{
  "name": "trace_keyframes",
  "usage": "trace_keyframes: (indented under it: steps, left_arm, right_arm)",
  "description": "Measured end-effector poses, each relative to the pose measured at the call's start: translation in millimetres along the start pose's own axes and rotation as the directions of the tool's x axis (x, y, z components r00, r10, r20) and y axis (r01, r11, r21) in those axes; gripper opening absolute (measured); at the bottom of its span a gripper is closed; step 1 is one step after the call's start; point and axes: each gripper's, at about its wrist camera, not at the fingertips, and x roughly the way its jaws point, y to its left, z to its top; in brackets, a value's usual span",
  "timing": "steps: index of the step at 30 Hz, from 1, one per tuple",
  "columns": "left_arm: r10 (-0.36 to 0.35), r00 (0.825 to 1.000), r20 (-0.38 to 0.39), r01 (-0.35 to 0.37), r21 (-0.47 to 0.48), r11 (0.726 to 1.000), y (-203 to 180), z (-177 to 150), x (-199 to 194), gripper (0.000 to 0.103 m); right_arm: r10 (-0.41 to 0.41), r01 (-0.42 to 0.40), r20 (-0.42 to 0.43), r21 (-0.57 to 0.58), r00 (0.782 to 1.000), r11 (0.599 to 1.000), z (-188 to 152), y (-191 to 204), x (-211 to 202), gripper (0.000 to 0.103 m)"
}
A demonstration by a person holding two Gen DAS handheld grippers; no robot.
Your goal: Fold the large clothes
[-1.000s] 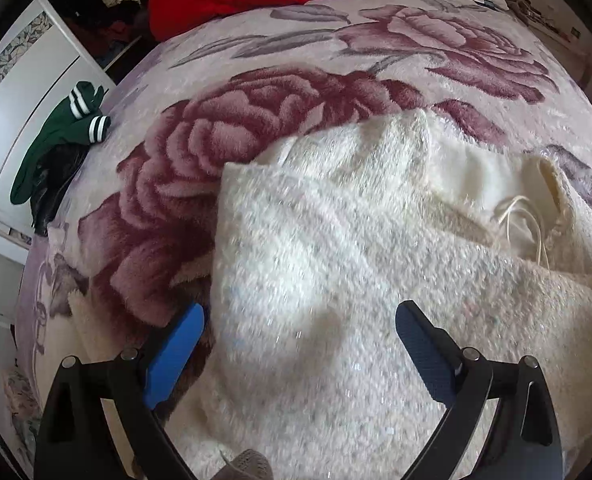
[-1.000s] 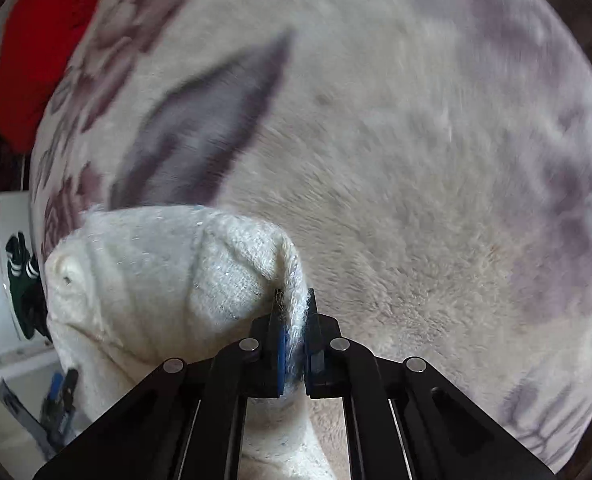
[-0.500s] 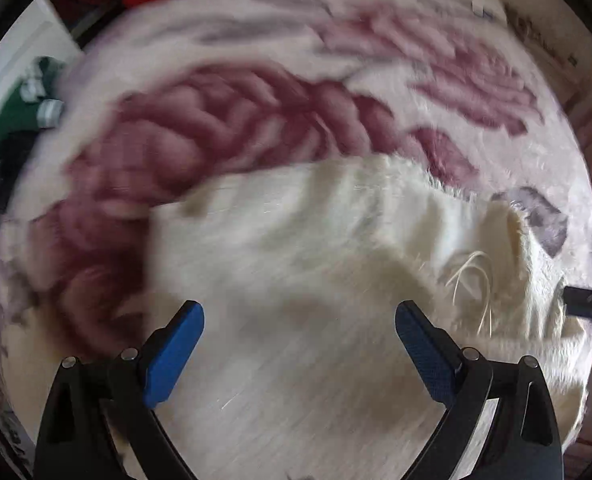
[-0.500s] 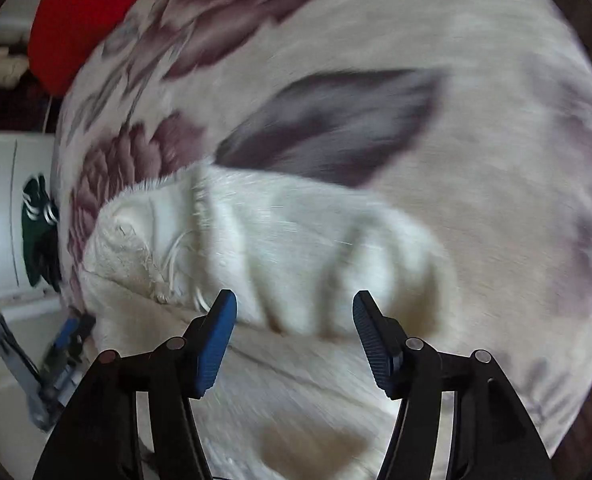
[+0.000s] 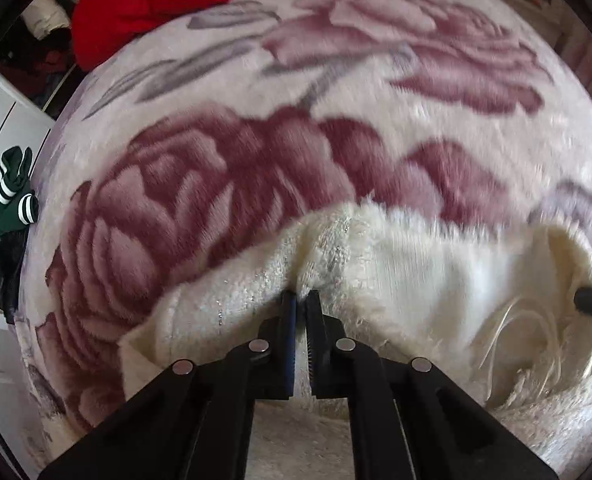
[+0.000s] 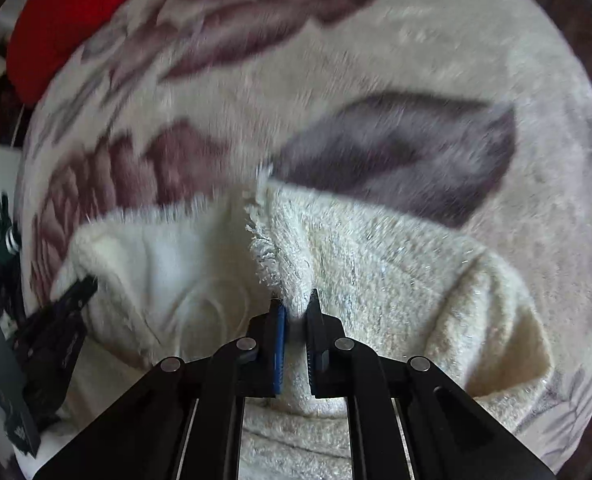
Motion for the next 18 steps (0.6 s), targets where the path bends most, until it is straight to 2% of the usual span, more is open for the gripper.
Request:
trace_keyframes:
  steps: [4, 7, 8, 9, 10, 12, 13, 14, 15, 16, 17, 18]
  left_arm:
    - [-0.028, 1.000, 0.001, 0.028, -0.055, 0.998, 9.4, 20.2, 0.2, 0.001]
    - [-0.029, 1.000, -0.001, 0.029, -0.040, 0.999, 10.7, 29.9, 8.7, 0.001]
    - [-0.043, 0.999, -0.034, 0.042, -0.025, 0.999, 6.7, 28.9, 16.0, 0.001]
    - [-0.053, 0.997, -0.049, 0.052, -0.029, 0.998, 7.3, 29.3, 17.0, 0.002]
    - [-0.055, 0.997, -0.049, 0.053, -0.040, 0.998, 9.3, 30.2, 14.4, 0.005]
    - [-0.089, 0.995, -0.043, 0.086, -0.065, 0.994, 14.0, 25.1, -0.1, 0.006]
    - [-0.099, 0.994, -0.043, 0.096, -0.071, 0.993, 16.0, 21.9, -7.7, 0.008]
    - [-0.106, 0.993, -0.046, 0.103, -0.072, 0.992, 17.0, 19.0, -13.5, 0.014]
    - [-0.134, 0.990, -0.038, 0.131, -0.073, 0.989, 19.2, 12.8, -24.3, 0.021]
    - [-0.154, 0.988, -0.024, 0.152, -0.078, 0.985, 21.5, 8.4, -32.5, 0.050]
    - [-0.166, 0.986, -0.003, 0.165, -0.091, 0.982, 24.8, -0.8, -45.1, 0.090]
    - [-0.175, 0.985, 0.012, 0.175, -0.099, 0.980, 26.8, -6.4, -52.7, 0.100]
  right_arm:
    - [0.003, -0.004, 0.029, 0.039, 1.000, 0.999, 9.1, -5.9, -9.3, 0.009]
    - [-0.016, 0.013, 0.058, 0.053, 0.998, 0.999, 15.5, -9.1, -17.1, 0.009]
    - [-0.019, 0.015, 0.065, 0.055, 0.998, 0.998, 18.1, -11.5, -17.8, 0.009]
    - [-0.017, 0.014, 0.049, 0.049, 0.999, 0.999, 20.5, -11.0, -13.7, 0.009]
    - [-0.002, 0.002, -0.010, 0.033, 1.000, 0.999, 23.7, -10.8, -2.3, 0.010]
    - [0.045, -0.040, -0.108, 0.044, 0.993, 0.998, 32.8, -21.5, 8.0, 0.018]
    - [0.083, -0.077, -0.143, 0.051, 0.986, 0.996, 34.3, -25.7, 7.5, 0.029]
    - [0.154, -0.146, -0.166, 0.058, 0.974, 0.988, 35.0, -33.4, -2.7, 0.047]
    - [0.190, -0.183, -0.158, 0.062, 0.969, 0.981, 34.0, -40.6, -15.5, 0.056]
    - [0.215, -0.208, -0.124, 0.064, 0.969, 0.976, 31.2, -53.6, -37.7, 0.068]
    - [0.214, -0.208, -0.102, 0.062, 0.972, 0.976, 29.1, -62.8, -50.8, 0.071]
    - [0.204, -0.200, -0.077, 0.060, 0.976, 0.978, 24.3, -79.6, -69.4, 0.071]
